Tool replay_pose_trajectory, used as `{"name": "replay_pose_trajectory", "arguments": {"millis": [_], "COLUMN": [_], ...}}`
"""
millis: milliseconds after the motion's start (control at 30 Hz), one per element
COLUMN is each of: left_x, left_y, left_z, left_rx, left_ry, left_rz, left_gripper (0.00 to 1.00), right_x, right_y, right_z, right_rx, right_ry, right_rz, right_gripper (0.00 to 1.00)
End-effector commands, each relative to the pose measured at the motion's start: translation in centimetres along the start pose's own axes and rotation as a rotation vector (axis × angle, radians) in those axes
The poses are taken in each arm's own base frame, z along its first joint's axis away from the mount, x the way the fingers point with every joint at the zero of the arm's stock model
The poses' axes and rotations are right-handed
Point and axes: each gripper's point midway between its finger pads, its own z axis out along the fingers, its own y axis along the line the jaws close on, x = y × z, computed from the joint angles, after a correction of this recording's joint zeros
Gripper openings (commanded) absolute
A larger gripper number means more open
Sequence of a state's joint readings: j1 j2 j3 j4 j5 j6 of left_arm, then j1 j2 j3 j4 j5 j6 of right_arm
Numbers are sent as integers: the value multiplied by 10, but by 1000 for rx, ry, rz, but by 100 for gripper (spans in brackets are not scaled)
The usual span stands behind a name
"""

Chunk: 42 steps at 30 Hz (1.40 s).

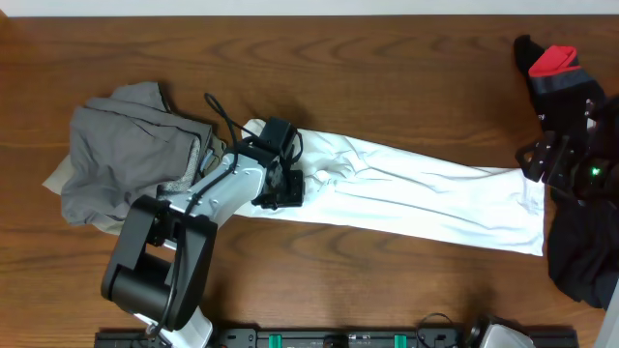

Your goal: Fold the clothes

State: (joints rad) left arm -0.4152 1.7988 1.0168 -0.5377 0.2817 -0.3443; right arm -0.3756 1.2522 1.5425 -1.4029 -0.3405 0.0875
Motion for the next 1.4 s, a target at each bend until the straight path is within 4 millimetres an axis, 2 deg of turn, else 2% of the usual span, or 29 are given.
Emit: {"name": "replay_pose_trajectory", "arguments": {"millis": [0,167,333,467,600,733,900,933,967,1000,1033,1100,1233,1367], "left_x": [-4,-6,-11,-16,-24,-29,-28,-28,-27,-26,-26,-25,-25,-32], "left_y": [1,-1,-7,-8,8,32,47,48,48,49,49,51,51,49], "left_z": [3,1,-14,-35,-64,-89,-96,-96,-96,-96,-96,-96,-96,-97], "left_rx": [-9,-3,14,18,-50,-135,-169,-171,-173,-176,-178,-188,-191,-182], "left_ry": [-13,-25,-67,-117,-200,-273,-273,-269,-266,-264,-262,-260,-261,-288], "left_rz": [6,9,20,24,7,-33,-47,-48,-48,-49,-49,-50,-35,-18], "left_gripper": [31,7,6,6,6,6,6,8,14,23,36,47,51,56], "right_x": [3,2,2,2,2,2,2,2,2,2,2,2,2,7], "right_y": [3,3,3,3,3,3,-1,-2,-3,-3,-5,-7,-19,-30], "right_z": [0,0,0,0,0,0,0,0,1,0,0,1,6,29], "right_rx": [-5,-5,-2,-1,-1,0,19,25,29,35,42,56,114,137], "right_ry": [7,7,6,7,7,6,5,5,5,4,4,4,20,93], "right_rz": [-2,-10,-11,-19,-26,-26,-25,-25,-25,-25,-24,-24,3,25], "right_gripper": [77,77,77,77,77,77,77,78,78,78,79,80,83,84]}}
